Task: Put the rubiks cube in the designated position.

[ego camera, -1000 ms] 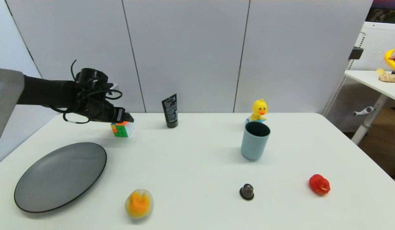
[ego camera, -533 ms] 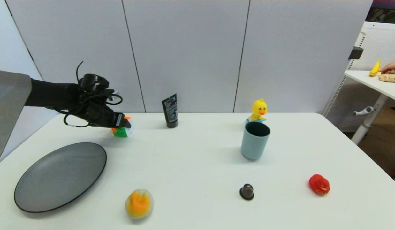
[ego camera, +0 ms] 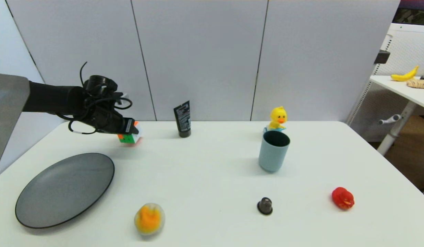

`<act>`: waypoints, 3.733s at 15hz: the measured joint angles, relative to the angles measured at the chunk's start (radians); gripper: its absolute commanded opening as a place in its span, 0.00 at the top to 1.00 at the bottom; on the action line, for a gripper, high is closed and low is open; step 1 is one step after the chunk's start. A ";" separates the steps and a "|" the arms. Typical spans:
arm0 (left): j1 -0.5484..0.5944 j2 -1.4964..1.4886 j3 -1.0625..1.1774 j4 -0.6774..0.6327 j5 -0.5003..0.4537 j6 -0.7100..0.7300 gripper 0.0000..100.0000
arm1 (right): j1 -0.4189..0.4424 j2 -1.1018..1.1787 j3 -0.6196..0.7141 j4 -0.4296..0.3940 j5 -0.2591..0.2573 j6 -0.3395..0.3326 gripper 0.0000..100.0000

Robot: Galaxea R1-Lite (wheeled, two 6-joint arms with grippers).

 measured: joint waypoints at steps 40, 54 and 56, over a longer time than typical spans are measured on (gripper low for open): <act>0.085 -0.713 0.615 -0.424 -0.004 0.027 0.00 | 0.000 0.000 0.000 0.000 0.000 0.000 0.00; 0.043 -1.626 1.491 -0.651 0.030 0.134 0.00 | 0.000 0.000 0.000 0.000 0.000 0.000 0.00; 0.042 -1.774 1.580 -0.609 0.081 0.119 0.00 | 0.000 0.000 0.000 0.000 0.000 0.000 0.00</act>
